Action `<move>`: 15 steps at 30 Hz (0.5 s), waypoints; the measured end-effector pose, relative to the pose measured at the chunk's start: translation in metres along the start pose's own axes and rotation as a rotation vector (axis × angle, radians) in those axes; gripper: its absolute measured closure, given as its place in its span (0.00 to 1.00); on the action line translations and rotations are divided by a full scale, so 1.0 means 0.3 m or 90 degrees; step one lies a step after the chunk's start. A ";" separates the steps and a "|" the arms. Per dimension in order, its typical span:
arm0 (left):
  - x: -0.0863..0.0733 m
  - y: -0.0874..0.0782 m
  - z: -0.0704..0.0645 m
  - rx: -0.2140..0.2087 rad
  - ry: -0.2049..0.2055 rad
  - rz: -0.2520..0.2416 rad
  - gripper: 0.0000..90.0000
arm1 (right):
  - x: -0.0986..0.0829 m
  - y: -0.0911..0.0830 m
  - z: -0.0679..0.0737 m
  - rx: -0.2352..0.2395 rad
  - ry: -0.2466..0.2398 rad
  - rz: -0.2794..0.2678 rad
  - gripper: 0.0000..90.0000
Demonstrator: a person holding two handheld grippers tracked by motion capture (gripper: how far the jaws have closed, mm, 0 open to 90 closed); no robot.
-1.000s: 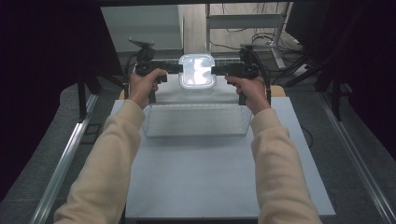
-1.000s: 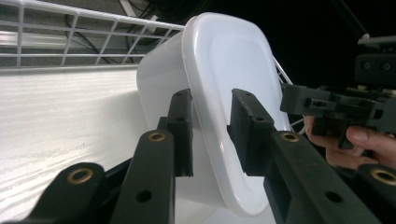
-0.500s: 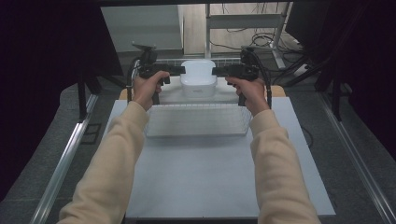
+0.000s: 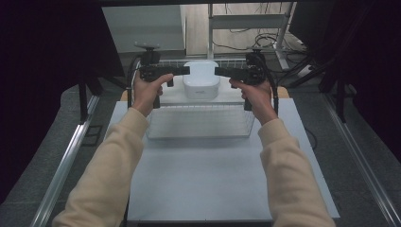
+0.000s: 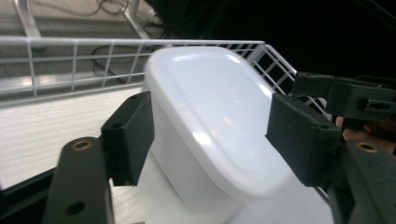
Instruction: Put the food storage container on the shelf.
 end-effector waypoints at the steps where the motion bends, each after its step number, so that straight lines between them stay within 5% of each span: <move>1: -0.011 -0.016 -0.013 0.000 0.007 -0.006 0.33 | -0.005 -0.014 0.008 -0.006 -0.014 0.004 0.37; 2: -0.046 -0.050 -0.031 0.007 0.035 -0.009 0.32 | -0.029 -0.054 0.037 -0.007 -0.048 0.020 0.35; 6: -0.127 -0.102 -0.053 0.029 0.078 -0.001 0.30 | -0.092 -0.130 0.076 -0.005 -0.101 0.030 0.34; 11: -0.281 -0.188 -0.058 0.051 0.131 0.011 0.27 | -0.190 -0.213 0.111 -0.006 -0.136 0.027 0.33; 15: -0.358 -0.226 -0.051 0.043 0.138 0.013 0.27 | -0.264 -0.254 0.136 -0.020 -0.176 0.032 0.33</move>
Point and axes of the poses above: each handheld gripper's, and its own axes: y roughly forward along the jaws, x roughly out of its top, z roughly to its left, the point moved 6 cm from there along y, roughly forward along the jaws, and after that the axes turned 10 degrees about -y, right-handed, at the moved point
